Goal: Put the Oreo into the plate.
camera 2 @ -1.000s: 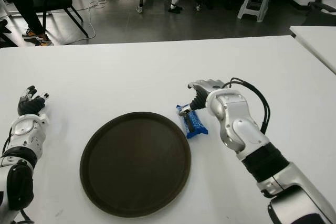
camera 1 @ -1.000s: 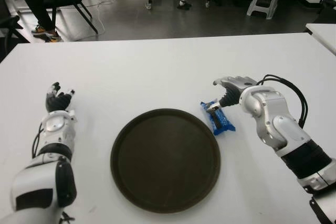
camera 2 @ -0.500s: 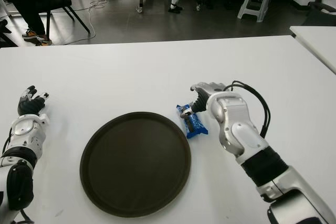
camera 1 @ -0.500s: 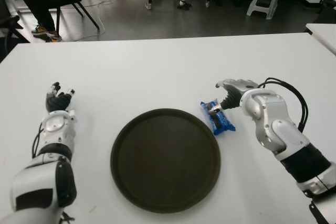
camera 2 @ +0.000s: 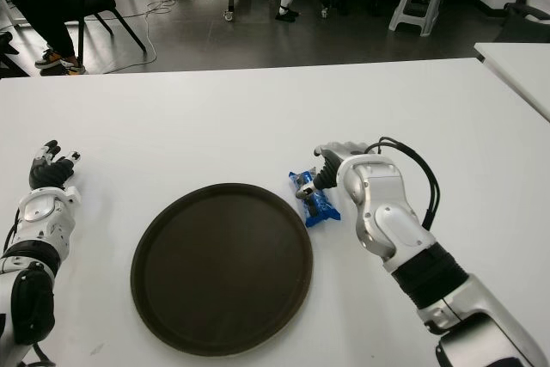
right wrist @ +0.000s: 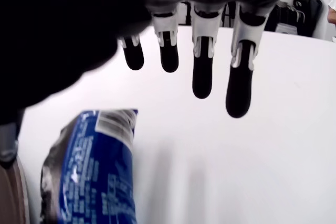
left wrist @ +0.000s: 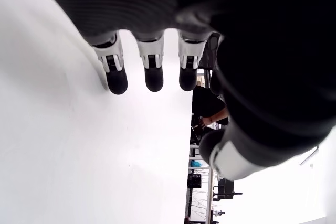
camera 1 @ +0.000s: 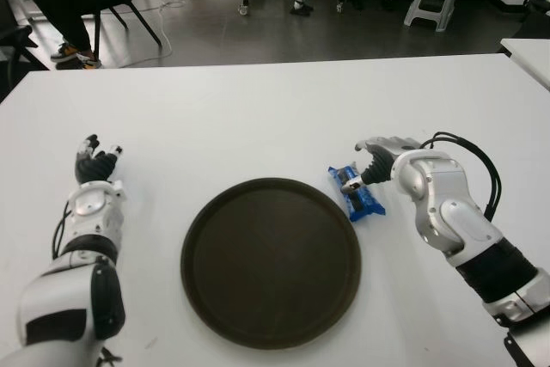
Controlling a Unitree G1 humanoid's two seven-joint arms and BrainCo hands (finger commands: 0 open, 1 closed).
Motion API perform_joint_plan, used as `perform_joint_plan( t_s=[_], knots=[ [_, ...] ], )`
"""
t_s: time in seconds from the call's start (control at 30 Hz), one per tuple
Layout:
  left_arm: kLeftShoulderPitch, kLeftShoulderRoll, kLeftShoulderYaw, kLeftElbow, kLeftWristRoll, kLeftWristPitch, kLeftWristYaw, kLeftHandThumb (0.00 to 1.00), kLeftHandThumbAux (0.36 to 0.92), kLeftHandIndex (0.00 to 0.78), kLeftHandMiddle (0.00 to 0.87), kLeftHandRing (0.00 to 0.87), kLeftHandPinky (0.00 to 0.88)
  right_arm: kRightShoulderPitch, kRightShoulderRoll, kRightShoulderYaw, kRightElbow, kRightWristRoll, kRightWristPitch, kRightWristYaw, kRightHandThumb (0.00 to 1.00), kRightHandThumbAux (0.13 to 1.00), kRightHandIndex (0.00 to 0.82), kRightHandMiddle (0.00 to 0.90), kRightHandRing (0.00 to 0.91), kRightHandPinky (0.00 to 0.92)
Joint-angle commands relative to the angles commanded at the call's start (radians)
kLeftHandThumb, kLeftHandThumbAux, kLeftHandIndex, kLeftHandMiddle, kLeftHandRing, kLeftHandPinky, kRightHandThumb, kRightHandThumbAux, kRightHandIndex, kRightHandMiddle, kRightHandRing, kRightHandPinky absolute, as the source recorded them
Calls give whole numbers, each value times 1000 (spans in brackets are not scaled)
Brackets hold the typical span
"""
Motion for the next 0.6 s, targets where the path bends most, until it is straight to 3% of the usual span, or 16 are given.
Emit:
perform_joint_plan(
  t_s=[0.37, 0.6],
  knots=[
    [1, 0, -3, -1, 4, -4, -1, 0, 791, 0, 4, 7, 31, 20, 5, 0, 12, -21, 30, -9, 0, 435, 78, 158, 236, 382],
    [0, 1, -12, -1, 9, 2, -3, 0, 787, 0, 0, 1, 23, 33, 9, 6, 19, -34, 51, -11, 0, 434, 173, 206, 259, 373]
  ],
)
